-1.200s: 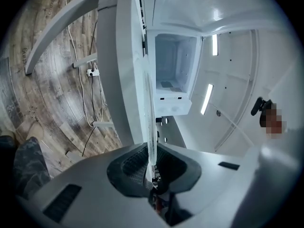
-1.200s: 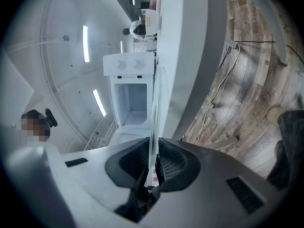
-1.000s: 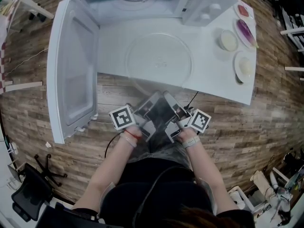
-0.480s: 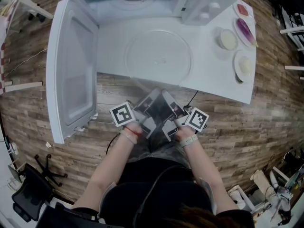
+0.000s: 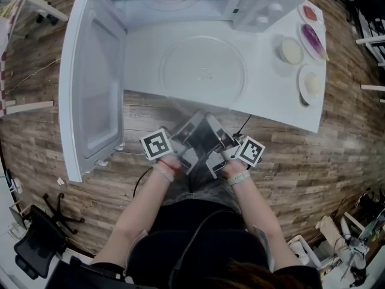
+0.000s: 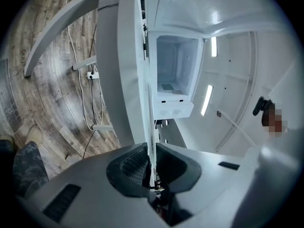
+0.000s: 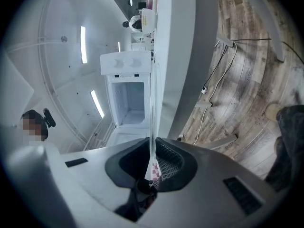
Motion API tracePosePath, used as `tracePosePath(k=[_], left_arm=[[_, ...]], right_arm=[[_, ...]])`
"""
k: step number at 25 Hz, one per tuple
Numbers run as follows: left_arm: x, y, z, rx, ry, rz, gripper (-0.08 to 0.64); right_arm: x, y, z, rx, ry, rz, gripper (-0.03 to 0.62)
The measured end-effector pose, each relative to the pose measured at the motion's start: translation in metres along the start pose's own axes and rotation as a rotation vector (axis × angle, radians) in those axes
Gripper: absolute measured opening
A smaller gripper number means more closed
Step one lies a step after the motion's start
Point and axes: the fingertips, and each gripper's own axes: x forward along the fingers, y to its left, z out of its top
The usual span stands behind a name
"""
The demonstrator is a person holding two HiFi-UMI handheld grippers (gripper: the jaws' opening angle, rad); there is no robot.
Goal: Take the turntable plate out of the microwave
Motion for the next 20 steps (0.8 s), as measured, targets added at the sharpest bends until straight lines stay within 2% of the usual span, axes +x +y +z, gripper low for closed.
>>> tracePosePath(k=[4, 8, 12, 20], left_arm=[[-0.002, 0.003, 0.000, 0.092, 0.027, 0.045, 0.052], [-0.003, -0.003, 0.004, 0.182, 0.039, 0.031, 0.055], [-0.008, -0.001, 0.005, 0.155, 0.024, 0.032, 0.057], [-0.007, -0.002, 0.005, 0.159, 0.021, 0.033, 0.057]], right_arm=[[0.000, 0.001, 0.000, -0.021, -0.005, -0.006, 0.052], [0.002, 0.005, 0.002, -0.056, -0.017, -0.010, 0.054], [0.007, 0.003, 0.004, -0.042, -0.028, -0.018, 0.054], [0.018, 0.006, 0.015, -0.043, -0.045, -0.011, 0.054]])
